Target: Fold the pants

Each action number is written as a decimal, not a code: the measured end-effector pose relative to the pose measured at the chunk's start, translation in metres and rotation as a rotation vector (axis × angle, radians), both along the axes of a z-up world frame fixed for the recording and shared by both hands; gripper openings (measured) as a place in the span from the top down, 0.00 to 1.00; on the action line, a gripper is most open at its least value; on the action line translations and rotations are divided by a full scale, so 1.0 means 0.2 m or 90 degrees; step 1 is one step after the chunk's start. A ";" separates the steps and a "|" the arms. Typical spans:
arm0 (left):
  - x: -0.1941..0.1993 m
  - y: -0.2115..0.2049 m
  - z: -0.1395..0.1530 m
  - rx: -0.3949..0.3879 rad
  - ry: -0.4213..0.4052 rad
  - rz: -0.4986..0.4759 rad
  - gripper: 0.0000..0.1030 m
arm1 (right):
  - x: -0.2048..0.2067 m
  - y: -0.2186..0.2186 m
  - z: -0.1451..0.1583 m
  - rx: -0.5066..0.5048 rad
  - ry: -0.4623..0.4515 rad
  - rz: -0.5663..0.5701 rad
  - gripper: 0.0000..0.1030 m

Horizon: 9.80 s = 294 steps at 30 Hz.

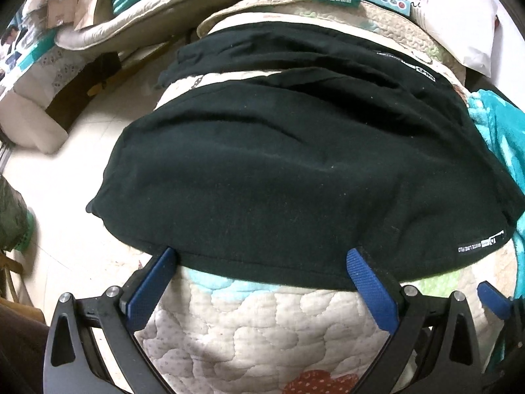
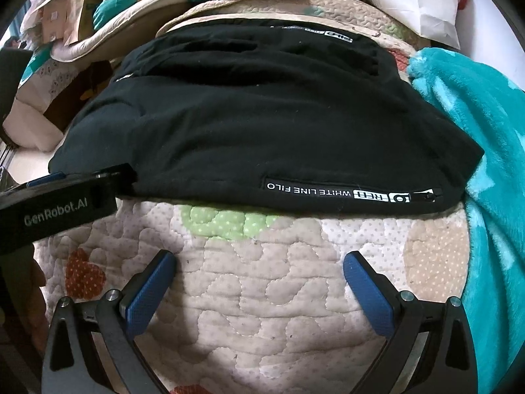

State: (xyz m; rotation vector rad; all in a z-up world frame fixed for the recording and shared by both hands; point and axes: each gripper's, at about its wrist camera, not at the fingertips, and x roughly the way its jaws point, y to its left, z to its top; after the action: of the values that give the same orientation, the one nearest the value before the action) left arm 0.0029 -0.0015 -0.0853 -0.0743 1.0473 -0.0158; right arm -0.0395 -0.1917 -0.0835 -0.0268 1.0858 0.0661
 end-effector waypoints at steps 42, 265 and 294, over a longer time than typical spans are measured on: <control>0.81 0.55 0.50 -0.024 -0.118 0.121 0.00 | 0.62 -0.35 0.70 -0.011 -0.037 -0.012 0.02; 0.43 0.66 -0.03 -0.405 0.076 0.149 0.46 | 0.43 -1.08 0.36 0.452 0.003 -0.331 0.41; 0.31 0.96 -0.04 -0.458 0.053 0.250 0.46 | 0.56 -0.79 0.40 0.140 -0.078 -0.302 0.32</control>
State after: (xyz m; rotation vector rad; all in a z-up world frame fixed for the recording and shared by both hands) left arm 0.0642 0.1899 -0.0931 -0.9369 1.0525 -0.0329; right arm 0.0719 -0.3489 -0.0028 0.4186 0.9333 -0.2411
